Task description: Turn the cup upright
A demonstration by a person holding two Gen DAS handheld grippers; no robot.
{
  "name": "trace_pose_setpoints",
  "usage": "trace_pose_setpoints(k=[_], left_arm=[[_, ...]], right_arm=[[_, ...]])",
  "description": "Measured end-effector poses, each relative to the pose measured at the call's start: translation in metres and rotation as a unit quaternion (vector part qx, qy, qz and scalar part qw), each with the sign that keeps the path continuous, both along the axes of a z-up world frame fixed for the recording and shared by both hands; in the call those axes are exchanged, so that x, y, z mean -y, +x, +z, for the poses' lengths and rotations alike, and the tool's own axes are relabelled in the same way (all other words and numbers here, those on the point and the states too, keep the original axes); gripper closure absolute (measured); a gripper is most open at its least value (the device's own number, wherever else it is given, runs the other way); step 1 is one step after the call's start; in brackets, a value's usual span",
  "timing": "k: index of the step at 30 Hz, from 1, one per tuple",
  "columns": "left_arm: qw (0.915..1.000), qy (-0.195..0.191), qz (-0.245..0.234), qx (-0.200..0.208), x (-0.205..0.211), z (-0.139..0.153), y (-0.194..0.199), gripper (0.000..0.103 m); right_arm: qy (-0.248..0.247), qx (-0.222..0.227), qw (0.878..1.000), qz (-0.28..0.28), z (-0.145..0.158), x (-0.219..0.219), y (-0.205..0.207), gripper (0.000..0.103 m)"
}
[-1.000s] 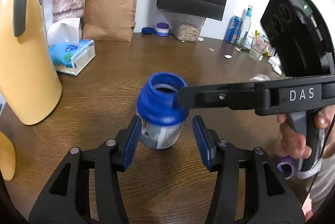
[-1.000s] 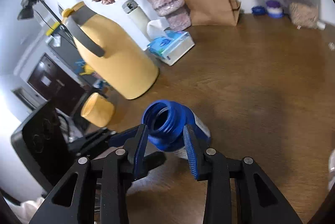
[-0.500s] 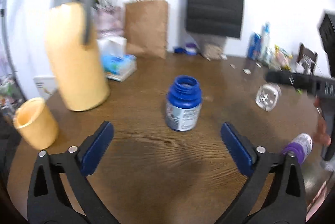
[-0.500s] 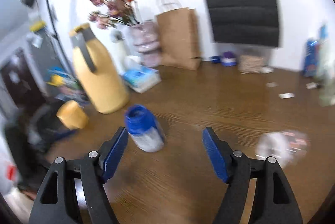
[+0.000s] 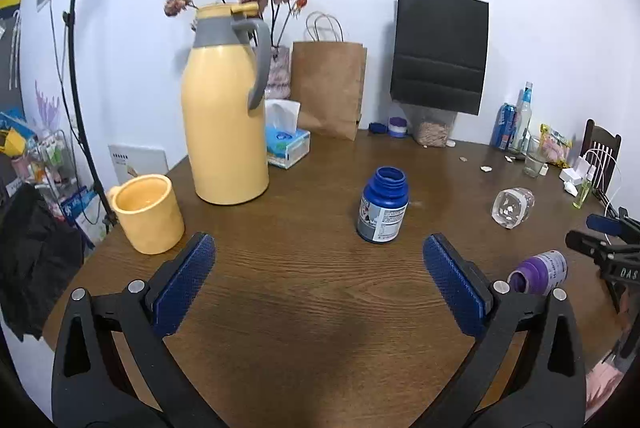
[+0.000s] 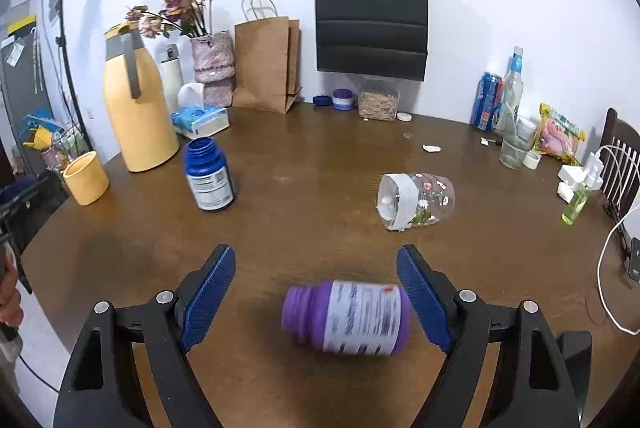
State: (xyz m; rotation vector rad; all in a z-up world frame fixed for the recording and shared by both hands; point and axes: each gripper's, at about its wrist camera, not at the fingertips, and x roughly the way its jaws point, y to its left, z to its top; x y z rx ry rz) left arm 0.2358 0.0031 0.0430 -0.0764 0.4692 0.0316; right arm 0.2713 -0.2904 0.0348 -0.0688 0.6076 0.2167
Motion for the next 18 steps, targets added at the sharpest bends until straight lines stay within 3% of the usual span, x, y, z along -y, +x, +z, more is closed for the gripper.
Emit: trace_pose_setpoints(k=[5,10,18], left_arm=[[0.9991,-0.003,0.029,0.031,0.002,0.004,-0.051,0.0],[0.9989,-0.013,0.03,0.035,0.008,-0.006,-0.111,0.0],[0.997,0.022,0.029,0.068,0.012,-0.036,-0.19,0.0]], right_arm=[[0.018,0.032,0.999,-0.006,0.005,-0.003,-0.045,0.016],[0.025,0.06,0.998,0.01,0.003,-0.01,-0.103,0.016],[0.001,0.099,0.995,0.007,-0.032,-0.026,-0.185,0.016]])
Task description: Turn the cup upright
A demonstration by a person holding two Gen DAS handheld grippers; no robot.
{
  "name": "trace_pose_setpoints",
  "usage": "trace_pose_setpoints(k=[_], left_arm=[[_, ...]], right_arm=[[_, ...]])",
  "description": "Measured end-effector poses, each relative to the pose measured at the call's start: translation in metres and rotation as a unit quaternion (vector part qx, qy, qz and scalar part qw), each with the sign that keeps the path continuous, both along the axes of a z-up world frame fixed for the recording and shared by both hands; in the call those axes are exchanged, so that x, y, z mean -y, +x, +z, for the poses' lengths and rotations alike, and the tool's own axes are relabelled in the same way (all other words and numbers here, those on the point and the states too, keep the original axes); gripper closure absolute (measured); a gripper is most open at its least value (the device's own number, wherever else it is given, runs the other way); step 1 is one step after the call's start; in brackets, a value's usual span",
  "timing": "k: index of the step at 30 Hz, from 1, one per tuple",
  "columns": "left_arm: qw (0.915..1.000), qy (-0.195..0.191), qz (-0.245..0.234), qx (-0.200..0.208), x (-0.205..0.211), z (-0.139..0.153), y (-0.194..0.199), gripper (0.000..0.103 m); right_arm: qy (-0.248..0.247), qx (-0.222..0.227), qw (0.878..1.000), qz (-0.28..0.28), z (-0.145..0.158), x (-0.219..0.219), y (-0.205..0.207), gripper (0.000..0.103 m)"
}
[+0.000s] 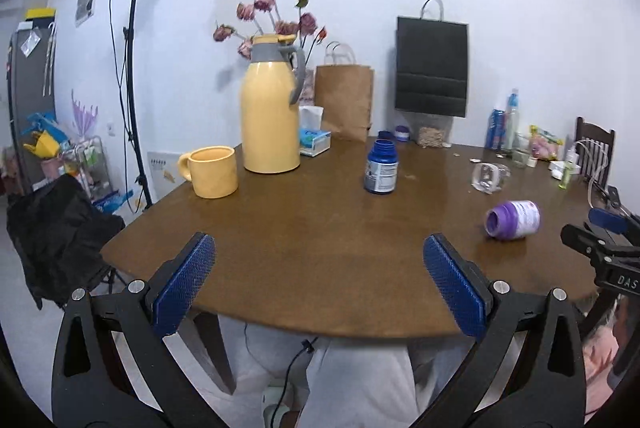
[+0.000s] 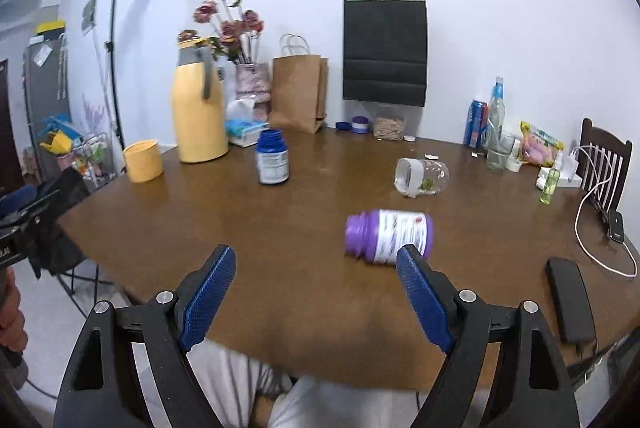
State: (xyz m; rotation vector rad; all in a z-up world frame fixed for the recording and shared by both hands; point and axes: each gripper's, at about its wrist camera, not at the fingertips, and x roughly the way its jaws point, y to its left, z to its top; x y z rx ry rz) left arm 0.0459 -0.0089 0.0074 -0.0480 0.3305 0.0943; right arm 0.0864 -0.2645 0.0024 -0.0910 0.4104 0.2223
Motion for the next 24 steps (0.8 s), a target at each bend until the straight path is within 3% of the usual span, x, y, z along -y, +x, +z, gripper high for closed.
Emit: trace_pose_setpoints(k=[4,8,11,24], left_arm=[[0.9994,0.023,-0.007,0.023,-0.002,-0.013,-0.032,0.0],[0.9997,0.002,-0.002,0.025,-0.008,-0.017,-0.052,0.0],[0.9987,0.001,0.002,0.05,-0.006,-0.012,-0.059,0.0],[0.9987,0.006,-0.011,0.049,-0.004,-0.013,-0.059,0.0]], right_arm=[[0.026,0.022,0.999,0.009,-0.011,-0.001,-0.042,0.016],[0.023,0.023,0.999,0.024,-0.02,-0.007,-0.063,0.016],[0.019,0.017,0.999,0.025,-0.023,-0.009,-0.061,0.016],[0.021,0.023,0.999,0.022,-0.022,-0.008,-0.062,0.016]])
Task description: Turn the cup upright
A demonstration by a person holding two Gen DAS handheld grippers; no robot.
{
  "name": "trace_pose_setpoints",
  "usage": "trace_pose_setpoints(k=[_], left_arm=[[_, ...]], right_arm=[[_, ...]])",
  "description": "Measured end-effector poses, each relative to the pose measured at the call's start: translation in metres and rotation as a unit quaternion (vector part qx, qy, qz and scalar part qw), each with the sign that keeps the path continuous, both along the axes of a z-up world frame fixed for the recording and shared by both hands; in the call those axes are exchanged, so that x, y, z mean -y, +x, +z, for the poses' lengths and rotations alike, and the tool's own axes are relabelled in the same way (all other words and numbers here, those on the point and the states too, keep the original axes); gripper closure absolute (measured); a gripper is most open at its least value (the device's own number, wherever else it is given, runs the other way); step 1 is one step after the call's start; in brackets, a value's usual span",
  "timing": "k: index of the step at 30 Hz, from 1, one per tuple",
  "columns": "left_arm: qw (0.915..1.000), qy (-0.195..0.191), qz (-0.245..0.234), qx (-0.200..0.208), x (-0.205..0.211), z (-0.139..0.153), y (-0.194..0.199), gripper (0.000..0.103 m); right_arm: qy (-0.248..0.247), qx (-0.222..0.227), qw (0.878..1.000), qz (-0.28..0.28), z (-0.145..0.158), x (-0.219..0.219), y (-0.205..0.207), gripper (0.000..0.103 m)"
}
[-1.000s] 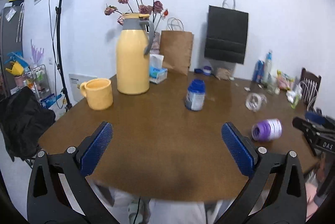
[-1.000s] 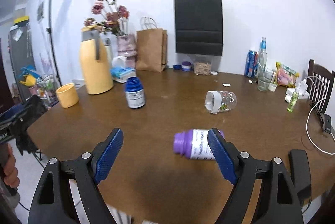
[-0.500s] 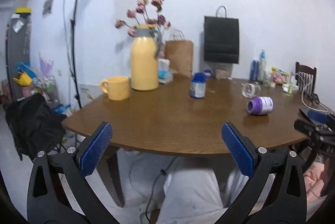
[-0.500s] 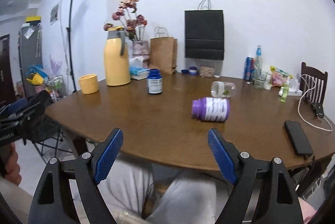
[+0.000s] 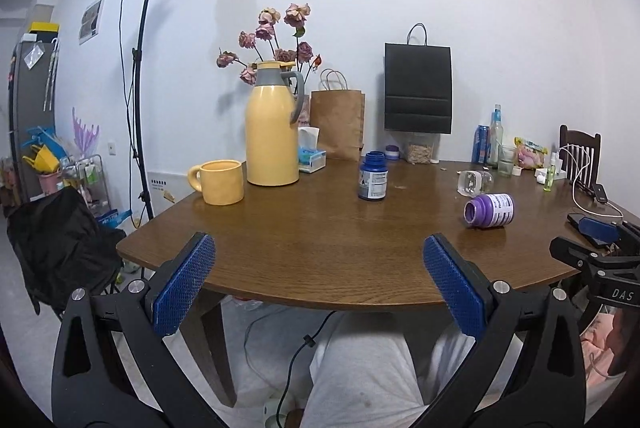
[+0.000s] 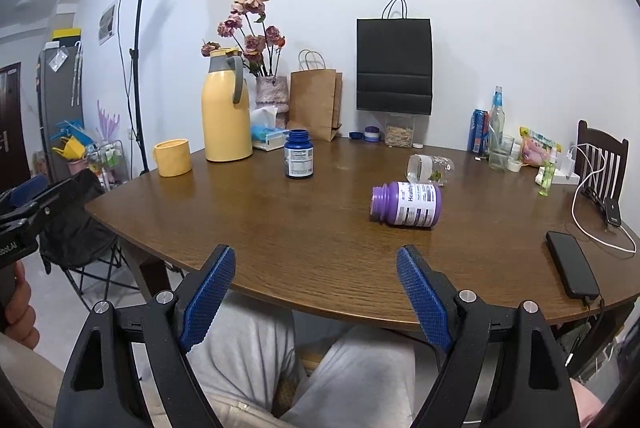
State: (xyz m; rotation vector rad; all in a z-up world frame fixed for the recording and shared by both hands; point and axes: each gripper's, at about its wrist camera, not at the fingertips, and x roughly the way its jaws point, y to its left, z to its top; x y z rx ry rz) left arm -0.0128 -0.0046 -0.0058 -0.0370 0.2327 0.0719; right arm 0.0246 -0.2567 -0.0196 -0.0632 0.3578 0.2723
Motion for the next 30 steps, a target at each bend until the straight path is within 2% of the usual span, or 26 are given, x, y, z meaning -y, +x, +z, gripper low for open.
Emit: trace_pose_setpoints(k=[15,30], left_arm=[[0.9999,-0.003,-0.005,-0.01,-0.004,0.001,0.004,0.0],[0.9999,0.001,-0.008,-0.011,0.0,0.0,0.005,0.0]], right_arm=[[0.024,-0.015,1.0,-0.01,-0.001,0.014,0.008,0.016],[0.02,-0.017,1.0,-0.003,-0.004,0.011,0.009,0.016]])
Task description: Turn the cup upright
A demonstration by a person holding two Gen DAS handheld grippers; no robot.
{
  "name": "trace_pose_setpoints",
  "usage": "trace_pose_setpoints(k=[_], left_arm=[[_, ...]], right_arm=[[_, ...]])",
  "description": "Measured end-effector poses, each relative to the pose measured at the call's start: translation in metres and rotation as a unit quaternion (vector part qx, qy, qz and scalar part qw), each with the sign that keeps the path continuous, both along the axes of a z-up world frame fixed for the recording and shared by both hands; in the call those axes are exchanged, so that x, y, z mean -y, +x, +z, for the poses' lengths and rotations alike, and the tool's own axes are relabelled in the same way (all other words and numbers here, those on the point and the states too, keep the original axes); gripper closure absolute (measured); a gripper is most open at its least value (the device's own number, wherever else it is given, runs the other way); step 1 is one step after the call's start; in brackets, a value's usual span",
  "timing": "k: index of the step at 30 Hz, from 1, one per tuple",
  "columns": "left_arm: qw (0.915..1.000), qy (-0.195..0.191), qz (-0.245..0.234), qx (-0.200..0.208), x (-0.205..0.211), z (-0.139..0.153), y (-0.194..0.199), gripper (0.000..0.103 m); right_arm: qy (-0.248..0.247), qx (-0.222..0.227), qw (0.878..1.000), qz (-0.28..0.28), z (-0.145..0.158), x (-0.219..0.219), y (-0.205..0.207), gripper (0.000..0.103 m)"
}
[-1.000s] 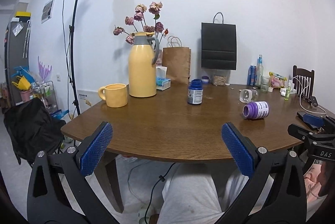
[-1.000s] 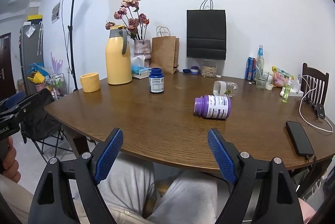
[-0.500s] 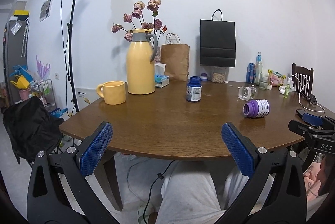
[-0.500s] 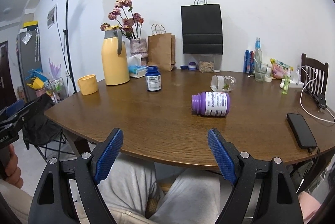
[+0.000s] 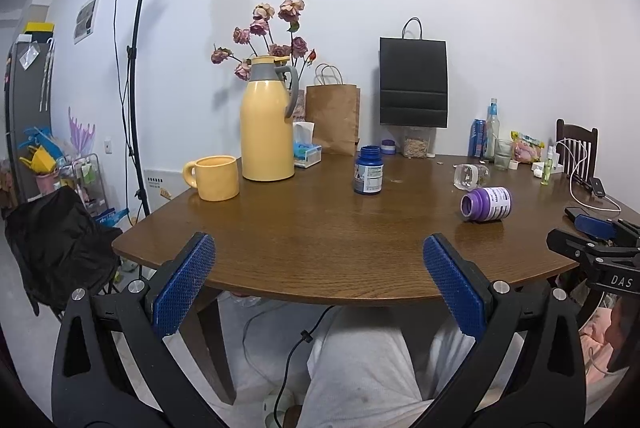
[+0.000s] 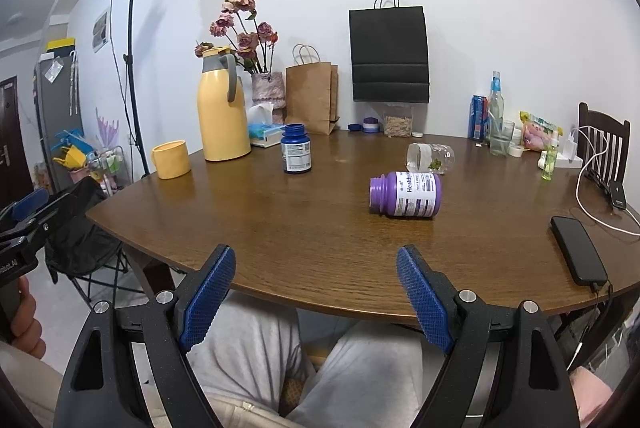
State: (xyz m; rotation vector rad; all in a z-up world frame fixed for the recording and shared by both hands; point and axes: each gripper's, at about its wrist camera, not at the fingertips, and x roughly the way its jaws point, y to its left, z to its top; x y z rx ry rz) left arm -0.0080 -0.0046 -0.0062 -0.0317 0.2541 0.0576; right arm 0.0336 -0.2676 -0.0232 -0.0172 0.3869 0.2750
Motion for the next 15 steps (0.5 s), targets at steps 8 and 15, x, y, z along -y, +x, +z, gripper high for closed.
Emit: trace_pose_setpoints(k=[8,15], left_arm=[[1.0,0.0,0.001,0.001,-0.0011,0.0003,-0.0006,0.0],[1.0,0.0,0.003,0.003,-0.0044,0.0012,-0.0009,0.0]], right_arm=[[0.0,0.003,1.0,-0.002,0.0014,0.0002,-0.0022,0.016],[-0.003,0.005,1.0,0.0,0.004,-0.0005,-0.0027,0.016]])
